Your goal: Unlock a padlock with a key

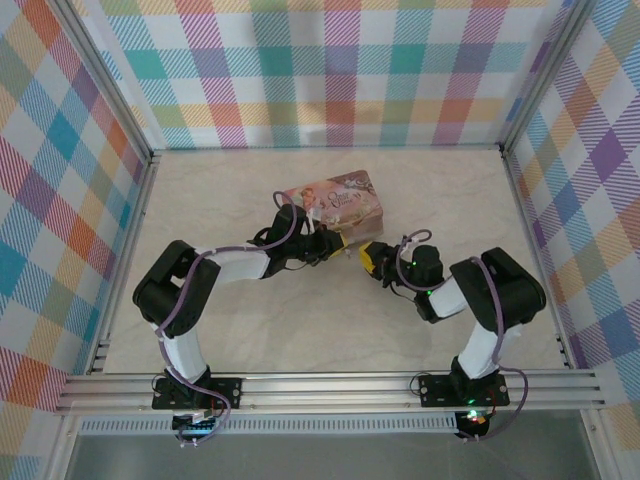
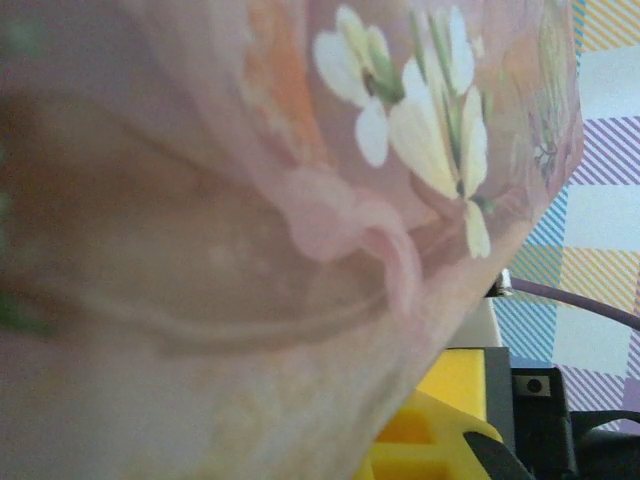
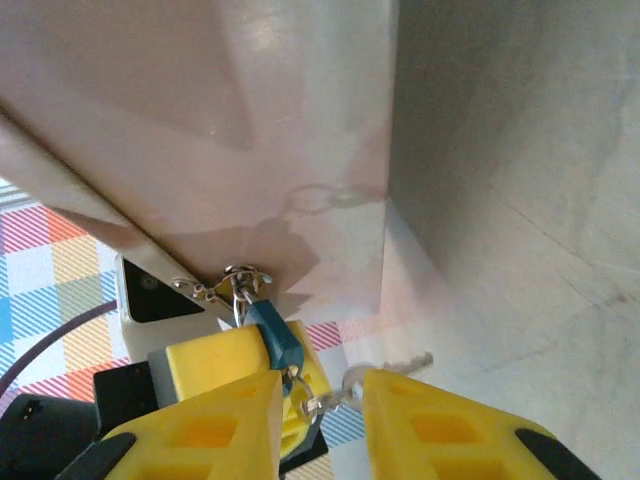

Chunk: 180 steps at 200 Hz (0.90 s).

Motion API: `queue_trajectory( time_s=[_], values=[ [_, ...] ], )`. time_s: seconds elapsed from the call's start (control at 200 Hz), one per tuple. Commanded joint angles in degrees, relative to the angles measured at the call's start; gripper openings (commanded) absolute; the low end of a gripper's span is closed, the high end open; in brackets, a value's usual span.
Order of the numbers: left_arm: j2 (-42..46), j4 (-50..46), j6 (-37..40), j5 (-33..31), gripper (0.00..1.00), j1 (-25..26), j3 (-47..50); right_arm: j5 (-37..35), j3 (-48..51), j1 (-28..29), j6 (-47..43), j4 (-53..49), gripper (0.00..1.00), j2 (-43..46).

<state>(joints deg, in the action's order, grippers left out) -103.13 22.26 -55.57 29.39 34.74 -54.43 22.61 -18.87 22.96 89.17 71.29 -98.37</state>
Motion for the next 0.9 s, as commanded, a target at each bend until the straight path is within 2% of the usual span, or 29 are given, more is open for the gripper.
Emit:
queue_trajectory(
  time_s=[0.0,0.075,0.225,0.33,0.43,0.625,0.895],
  values=[
    [3.0,-0.8,1.6,2.0,0.0,0.3,-1.2,3.8,0.4,-0.1,-9.2,-10.9,0.28,5.0],
    [3.5,-2.7,2.3,1.9,0.01,0.3,-1.6,4.2,0.0,-0.1,-14.5,-19.9,0.28,9.5],
    [4.7,-7.9,4.2,1.5,0.01,0.4,-2.6,1.8,-2.9,-0.1,-26.9,-44.2,0.29,20.9],
    [5.5,-10.1,4.9,1.1,0.01,0.5,-3.1,1.1,-5.0,-0.1,-34.6,-54.4,0.3,26.3],
    [5.9,-12.4,5.4,1.1,0.02,0.7,-4.0,1.1,-6.1,0.4,-39.7,-58.7,0.29,29.0],
    [6.1,-14.1,5.7,1.0,0.02,1.1,-4.8,-4.4,-10.0,4.2,-50.3,-68.4,0.29,33.2],
    [6.1,-15.9,6.0,0.8,0.02,1.4,-5.5,-6.9,-12.4,7.0,-56.0,-70.3,0.3,32.8]
  ],
)
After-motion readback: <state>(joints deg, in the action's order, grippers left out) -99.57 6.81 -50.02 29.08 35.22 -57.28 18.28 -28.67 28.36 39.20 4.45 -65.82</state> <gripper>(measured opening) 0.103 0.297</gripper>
